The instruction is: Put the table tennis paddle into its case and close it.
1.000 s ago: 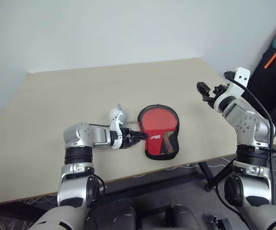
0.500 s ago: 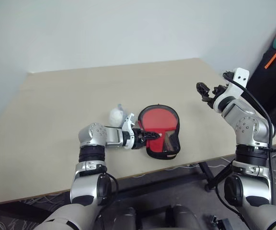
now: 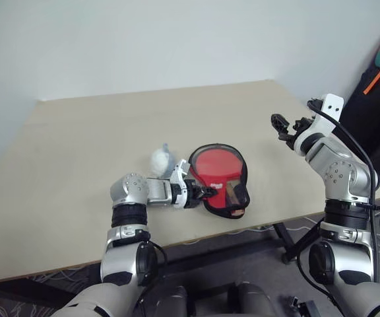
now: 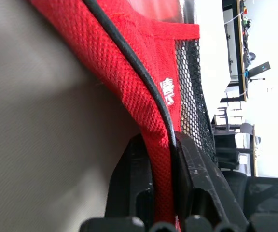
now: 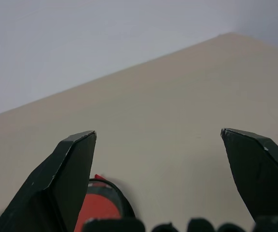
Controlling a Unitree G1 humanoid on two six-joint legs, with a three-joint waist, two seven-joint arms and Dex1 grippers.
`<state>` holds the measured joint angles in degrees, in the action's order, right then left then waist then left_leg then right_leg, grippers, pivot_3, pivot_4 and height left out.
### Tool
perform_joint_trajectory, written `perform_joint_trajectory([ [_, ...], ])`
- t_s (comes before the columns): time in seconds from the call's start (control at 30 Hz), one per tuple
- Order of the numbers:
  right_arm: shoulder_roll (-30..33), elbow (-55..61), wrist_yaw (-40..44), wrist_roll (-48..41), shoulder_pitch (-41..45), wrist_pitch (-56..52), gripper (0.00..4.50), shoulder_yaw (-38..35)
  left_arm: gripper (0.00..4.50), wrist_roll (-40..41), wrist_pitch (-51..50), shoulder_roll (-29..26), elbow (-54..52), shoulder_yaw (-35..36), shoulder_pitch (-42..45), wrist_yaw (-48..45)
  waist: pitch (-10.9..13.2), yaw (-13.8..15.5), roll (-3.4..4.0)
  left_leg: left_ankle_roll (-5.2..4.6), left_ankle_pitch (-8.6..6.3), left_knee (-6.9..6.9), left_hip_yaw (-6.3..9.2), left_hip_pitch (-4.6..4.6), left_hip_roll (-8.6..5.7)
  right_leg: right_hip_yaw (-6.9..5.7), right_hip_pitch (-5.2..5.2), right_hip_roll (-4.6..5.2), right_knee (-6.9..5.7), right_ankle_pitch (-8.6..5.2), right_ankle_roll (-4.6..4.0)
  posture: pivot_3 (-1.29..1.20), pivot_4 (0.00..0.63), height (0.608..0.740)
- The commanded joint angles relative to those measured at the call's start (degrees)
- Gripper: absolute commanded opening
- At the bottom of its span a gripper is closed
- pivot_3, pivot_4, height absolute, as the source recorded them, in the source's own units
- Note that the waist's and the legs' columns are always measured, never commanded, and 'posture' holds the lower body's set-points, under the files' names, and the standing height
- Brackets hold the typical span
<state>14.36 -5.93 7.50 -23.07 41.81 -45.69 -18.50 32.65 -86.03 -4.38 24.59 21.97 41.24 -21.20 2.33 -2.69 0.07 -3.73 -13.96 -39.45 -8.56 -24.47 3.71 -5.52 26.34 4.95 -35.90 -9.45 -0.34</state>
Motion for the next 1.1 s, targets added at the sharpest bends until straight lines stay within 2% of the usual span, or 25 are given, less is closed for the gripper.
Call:
perform_joint_trajectory([
  [0.03, 0.29, 2.54, -0.15, -0.85, 0.55, 0.89, 4.5, -0.27, 0.5, 2.93, -4.51, 0.72, -4.94, 2.04, -0.11, 0.0, 0.0, 0.0, 0.0, 0.0, 0.0, 0.0, 0.01, 0.0, 0.0, 0.0, 0.0, 0.0, 0.0, 0.0, 0.0, 0.0, 0.0, 0.724],
  [0.13, 0.27, 3.09, -0.17, -0.93, 0.3, 0.72, 4.5, -0.15, 0.5, 5.02, -6.38, 1.07, -6.51, 2.77, -1.37, 1.73, 0.0, 0.01, 0.0, 0.0, 0.0, 0.0, 0.03, 0.0, 0.0, 0.0, 0.0, 0.0, 0.0, 0.0, 0.0, 0.0, 0.0, 0.724],
  [0.3, 0.19, 3.44, -0.31, -0.93, 0.14, 0.58, 4.5, 0.02, 0.5, 19.06, -6.47, -0.28, -11.41, -1.75, -7.81, 9.42, 0.0, 0.0, 0.0, -0.01, -0.01, 0.0, 0.1, 0.02, 0.03, 0.05, 0.01, 0.0, -0.01, 0.0, 0.0, 0.0, 0.0, 0.724],
  [0.4, 0.05, 3.88, -0.42, -1.0, -0.22, 0.41, 4.5, 0.08, 0.5, 26.82, -6.47, -1.35, -11.74, -1.9, -9.88, 16.74, 0.0, 0.08, 0.0, -0.01, -0.01, -0.02, 0.14, 0.0, 0.02, 0.03, -0.01, 0.01, -0.02, 0.0, -0.01, 0.0, 0.0, 0.724],
  [0.6, -0.12, 4.46, -0.7, -0.88, -0.92, 0.14, 4.5, 0.47, 0.5, 40.07, -6.47, -5.11, -11.46, -2.88, -11.0, 28.36, 0.0, 0.02, 0.0, -0.06, -0.04, -0.09, 0.17, 0.0, 0.03, 0.03, -0.02, -0.01, -0.03, 0.0, -0.01, 0.0, 0.0, 0.724],
  [0.73, -0.32, 4.27, -0.7, -0.72, -1.04, 0.24, 4.5, 0.89, 0.5, 48.96, -6.47, -3.83, -10.87, -4.37, -10.08, 35.31, 0.0, 0.1, 0.0, -0.06, -0.04, -0.13, 0.18, -0.01, 0.0, 0.01, -0.06, 0.01, -0.02, 0.0, -0.01, 0.0, 0.0, 0.724],
  [0.93, -0.74, 4.11, -0.91, -0.69, -0.87, 0.23, 4.5, 1.36, 0.5, 55.08, -6.47, -0.69, -6.9, -7.09, -8.16, 42.82, 0.0, 0.1, 0.0, -0.07, -0.04, -0.16, 0.2, -0.01, -0.02, 0.0, -0.08, 0.01, -0.02, 0.0, -0.01, 0.0, 0.0, 0.724],
  [1.1, -0.69, 3.89, -0.88, -0.56, -0.72, 0.08, 4.5, 1.64, 0.5, 58.99, -6.47, -0.33, -3.41, -11.0, -7.2, 45.23, 0.0, 0.07, 0.0, -0.07, -0.04, -0.17, 0.19, -0.01, -0.03, -0.01, -0.09, -0.01, -0.02, 0.0, 0.0, 0.0, 0.0, 0.724],
])
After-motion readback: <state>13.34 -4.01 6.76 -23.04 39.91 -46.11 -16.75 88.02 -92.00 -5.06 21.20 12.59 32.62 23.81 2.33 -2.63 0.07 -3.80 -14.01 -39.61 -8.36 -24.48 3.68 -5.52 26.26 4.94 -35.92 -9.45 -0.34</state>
